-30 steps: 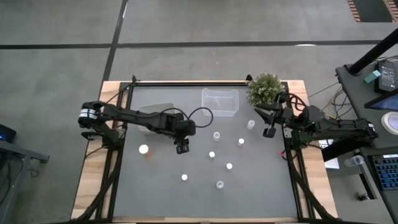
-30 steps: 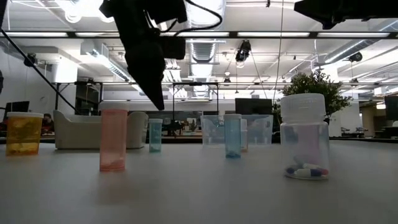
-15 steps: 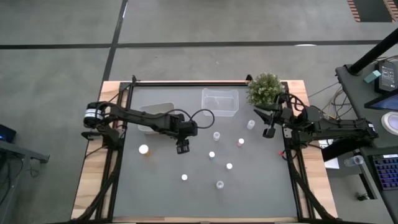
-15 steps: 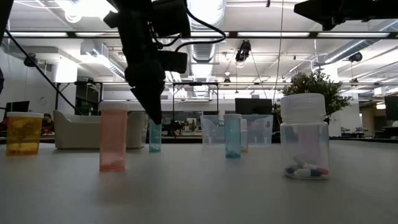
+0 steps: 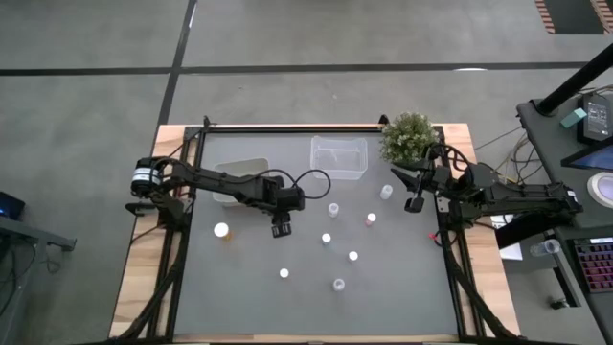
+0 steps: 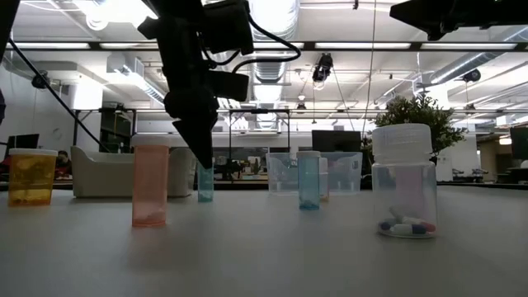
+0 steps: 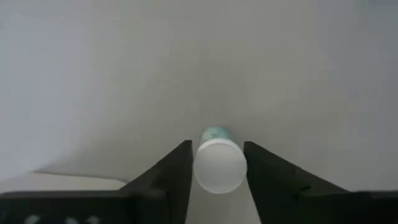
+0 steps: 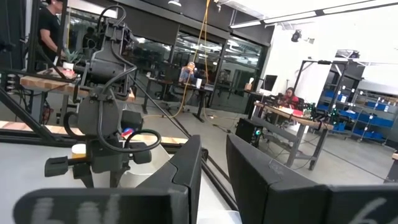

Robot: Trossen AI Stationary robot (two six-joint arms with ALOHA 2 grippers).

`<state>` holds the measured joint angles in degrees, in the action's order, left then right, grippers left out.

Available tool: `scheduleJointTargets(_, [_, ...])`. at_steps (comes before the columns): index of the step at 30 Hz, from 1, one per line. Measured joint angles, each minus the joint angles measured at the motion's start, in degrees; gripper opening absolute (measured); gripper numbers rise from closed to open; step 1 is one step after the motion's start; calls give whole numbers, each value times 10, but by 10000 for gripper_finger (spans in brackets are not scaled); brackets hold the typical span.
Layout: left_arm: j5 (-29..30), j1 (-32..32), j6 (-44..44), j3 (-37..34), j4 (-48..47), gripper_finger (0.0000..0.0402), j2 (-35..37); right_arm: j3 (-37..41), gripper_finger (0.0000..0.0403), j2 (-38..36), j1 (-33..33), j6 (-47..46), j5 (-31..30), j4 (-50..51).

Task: Pick and place medicine bottles into bin by pill shape (circle, oval)
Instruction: Put the top small blue pill bottle into the gray bin

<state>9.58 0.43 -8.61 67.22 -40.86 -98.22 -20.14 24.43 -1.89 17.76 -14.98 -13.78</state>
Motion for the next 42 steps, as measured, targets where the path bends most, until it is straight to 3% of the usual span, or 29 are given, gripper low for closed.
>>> scheduleJointTargets(5, [-2,0,-2,1,-7,95,0,0,68,0,0,0,0,0])
scheduleJointTargets(13, [-50,-8,-15,41,-17,114,9,0,68,0,0,2,0,1])
scheduleJointTargets(19, [-55,-10,-6,107,-156,116,44,0,68,0,0,2,0,3])
scheduleJointTargets(23, [-52,1,13,109,-193,116,94,0,68,0,0,2,0,3])
scheduleJointTargets(35, [-46,132,22,29,-217,103,249,1,68,1,0,-2,0,2])
scheduleJointTargets(42, [-45,228,46,-41,-207,103,267,1,68,1,0,-7,0,1])
